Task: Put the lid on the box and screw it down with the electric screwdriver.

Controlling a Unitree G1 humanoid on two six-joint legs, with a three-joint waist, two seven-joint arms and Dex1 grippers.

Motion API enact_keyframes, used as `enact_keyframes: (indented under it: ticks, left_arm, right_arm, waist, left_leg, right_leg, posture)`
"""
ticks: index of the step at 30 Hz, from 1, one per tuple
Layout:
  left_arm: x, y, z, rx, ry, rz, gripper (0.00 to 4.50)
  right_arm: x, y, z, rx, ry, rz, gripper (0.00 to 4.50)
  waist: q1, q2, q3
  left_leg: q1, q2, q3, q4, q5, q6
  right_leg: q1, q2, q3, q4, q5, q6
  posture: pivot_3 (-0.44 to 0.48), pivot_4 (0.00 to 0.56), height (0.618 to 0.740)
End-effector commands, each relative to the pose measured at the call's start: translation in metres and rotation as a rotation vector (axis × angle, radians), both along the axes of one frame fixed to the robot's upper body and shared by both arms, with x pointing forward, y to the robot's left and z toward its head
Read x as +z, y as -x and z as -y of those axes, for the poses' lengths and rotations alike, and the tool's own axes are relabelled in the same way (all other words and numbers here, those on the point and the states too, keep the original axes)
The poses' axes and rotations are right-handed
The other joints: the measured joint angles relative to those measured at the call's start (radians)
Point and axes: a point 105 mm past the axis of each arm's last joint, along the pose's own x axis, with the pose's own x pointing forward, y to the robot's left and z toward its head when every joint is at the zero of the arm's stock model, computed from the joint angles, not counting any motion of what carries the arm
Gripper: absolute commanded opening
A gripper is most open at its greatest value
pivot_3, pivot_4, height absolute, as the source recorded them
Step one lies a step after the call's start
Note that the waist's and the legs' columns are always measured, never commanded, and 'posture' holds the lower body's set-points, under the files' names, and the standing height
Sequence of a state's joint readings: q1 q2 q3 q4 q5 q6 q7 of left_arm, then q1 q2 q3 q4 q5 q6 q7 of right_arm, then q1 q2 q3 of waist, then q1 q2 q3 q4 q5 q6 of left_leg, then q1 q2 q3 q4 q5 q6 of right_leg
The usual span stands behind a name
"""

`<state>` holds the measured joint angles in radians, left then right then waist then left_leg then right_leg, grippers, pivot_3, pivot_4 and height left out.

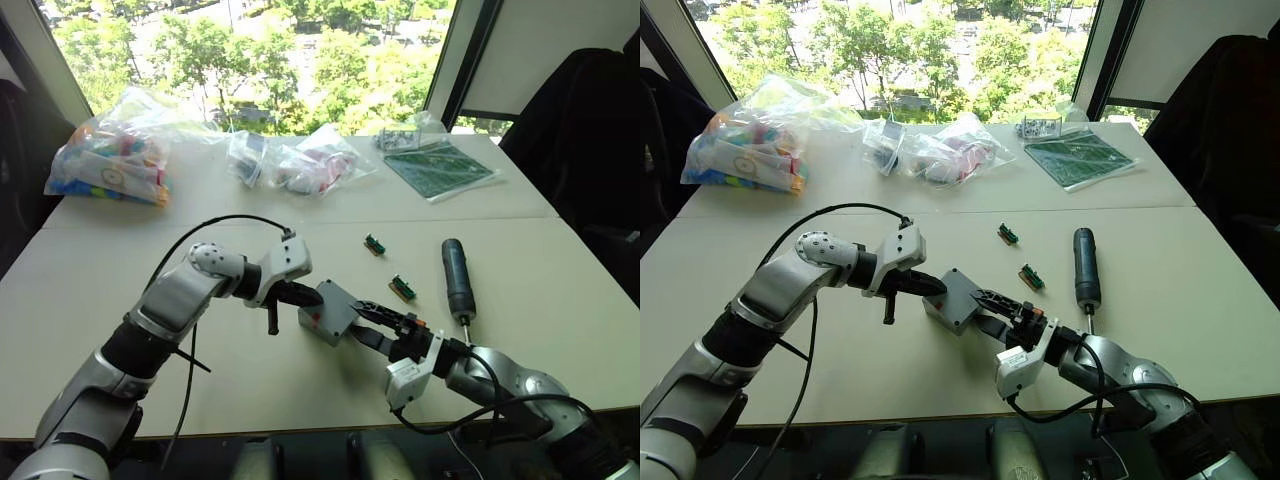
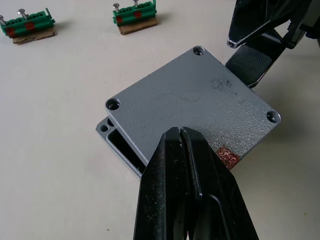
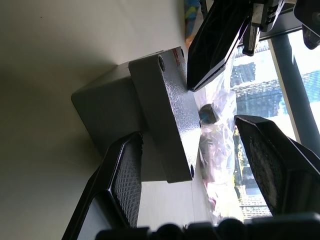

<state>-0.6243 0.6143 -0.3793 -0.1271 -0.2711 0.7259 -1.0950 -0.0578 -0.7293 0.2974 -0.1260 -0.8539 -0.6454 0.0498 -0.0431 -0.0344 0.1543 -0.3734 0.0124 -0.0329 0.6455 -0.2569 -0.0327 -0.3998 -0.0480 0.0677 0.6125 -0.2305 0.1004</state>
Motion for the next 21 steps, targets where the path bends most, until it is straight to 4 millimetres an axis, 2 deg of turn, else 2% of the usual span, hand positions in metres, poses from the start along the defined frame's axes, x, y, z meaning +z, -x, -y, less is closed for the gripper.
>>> enact_keyframes:
  ticks: [1, 9, 15, 18, 21]
  left_arm:
    - [-0.02, 0.003, -0.01, 0.081, -0.014, -0.126, 0.0]
    - [0.02, 0.005, -0.012, 0.091, 0.15, -0.155, 0.0]
    - [0.044, 0.005, -0.023, 0.114, 0.236, -0.155, 0.0]
    - [0.065, -0.005, -0.029, 0.173, 0.337, -0.157, 0.0]
    - [0.071, -0.007, -0.027, 0.185, 0.378, -0.171, 0.0]
  right_arm:
    - [0.011, 0.003, 0.002, 0.011, -0.021, 0.03, 3.08]
    - [0.011, 0.003, 0.004, 0.003, -0.031, 0.027, 3.08]
    - [0.013, 0.002, 0.013, -0.034, -0.043, 0.019, 3.08]
    - [0.015, 0.002, 0.019, -0.071, -0.066, 0.015, 2.43]
    - [0.017, 0.002, 0.019, -0.081, -0.08, 0.009, 1.36]
  waist:
    - [0.0, -0.001, 0.003]
    - [-0.001, 0.001, 0.019]
    - [0.001, 0.002, 0.022]
    - [0.002, 0.001, 0.025]
    - [0.002, 0.0, 0.026]
  left_leg:
    - [0.0, 0.0, 0.0, 0.0, 0.0, 0.0]
    - [-0.006, 0.0, 0.001, 0.0, 0.0, 0.0]
    - [-0.02, -0.001, 0.001, 0.0, 0.0, 0.0]
    - [-0.021, -0.001, 0.001, 0.0, 0.0, 0.0]
    - [-0.021, -0.002, 0.001, 0.001, 0.0, 0.0]
  right_leg:
    - [-0.001, 0.0, 0.0, 0.0, 0.0, 0.0]
    - [-0.007, 0.002, 0.0, 0.0, 0.0, 0.0]
    - [-0.021, 0.003, 0.0, 0.004, 0.003, -0.004]
    - [-0.022, 0.003, 0.0, 0.004, 0.003, -0.003]
    - [-0.022, 0.003, 0.0, 0.004, 0.001, 0.0]
  posture:
    - [0.0, 0.15, 0.74]
    - [0.0, 0.15, 0.74]
    - [0.0, 0.15, 0.74]
    - [0.0, 0.15, 0.74]
    - [0.0, 0.15, 0.74]
